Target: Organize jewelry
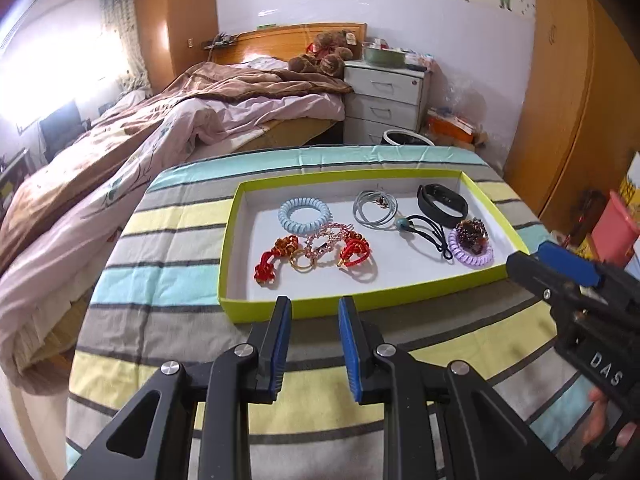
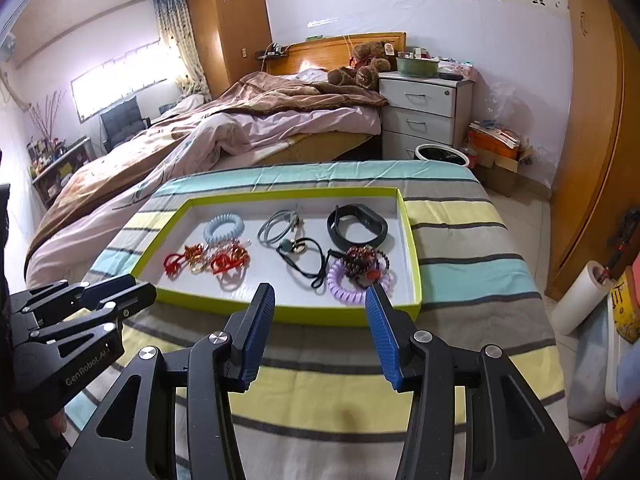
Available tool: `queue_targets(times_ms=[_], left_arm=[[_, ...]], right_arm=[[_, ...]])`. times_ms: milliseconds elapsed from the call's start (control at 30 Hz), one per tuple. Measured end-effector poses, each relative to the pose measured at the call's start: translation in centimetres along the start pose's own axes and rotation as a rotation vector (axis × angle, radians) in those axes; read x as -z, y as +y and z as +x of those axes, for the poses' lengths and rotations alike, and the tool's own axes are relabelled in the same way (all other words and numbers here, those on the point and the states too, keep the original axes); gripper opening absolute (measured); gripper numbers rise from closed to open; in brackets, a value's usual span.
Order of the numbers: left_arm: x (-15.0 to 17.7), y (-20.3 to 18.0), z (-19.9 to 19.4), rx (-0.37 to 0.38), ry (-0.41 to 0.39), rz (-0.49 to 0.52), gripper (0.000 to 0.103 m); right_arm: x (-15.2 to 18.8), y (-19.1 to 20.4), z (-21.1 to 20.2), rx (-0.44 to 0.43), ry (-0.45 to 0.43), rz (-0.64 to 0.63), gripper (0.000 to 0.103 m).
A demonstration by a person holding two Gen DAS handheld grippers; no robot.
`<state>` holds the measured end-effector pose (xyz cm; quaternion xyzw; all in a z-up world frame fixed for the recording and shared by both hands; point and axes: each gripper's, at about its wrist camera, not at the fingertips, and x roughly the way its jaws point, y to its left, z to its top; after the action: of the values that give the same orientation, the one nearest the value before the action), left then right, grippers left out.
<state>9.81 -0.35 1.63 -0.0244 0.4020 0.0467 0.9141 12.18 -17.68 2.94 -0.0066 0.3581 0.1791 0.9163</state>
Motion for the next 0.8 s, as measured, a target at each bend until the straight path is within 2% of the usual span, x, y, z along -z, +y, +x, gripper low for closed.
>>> queue_targets(times_ms=[167,633,800], left_arm=[[0.1,0.22,0.22,0.005,0.017,-0.019,0.024],[0.24,0.56,-0.46,0.005,-0.006,-0.038,0.024],[0.23,0.41,-0.61,0.028,-0.012,-0.035,0.024]], right_arm=[[0.13,0.21,-0.36,-0.005,-0.005,0.004,0.048],[0.19,0.44,-0.63,-0.005,-0.004,0.006,0.048],[0.2,0.43,-0.64,-0.004,-0.003,0.003,0.048]])
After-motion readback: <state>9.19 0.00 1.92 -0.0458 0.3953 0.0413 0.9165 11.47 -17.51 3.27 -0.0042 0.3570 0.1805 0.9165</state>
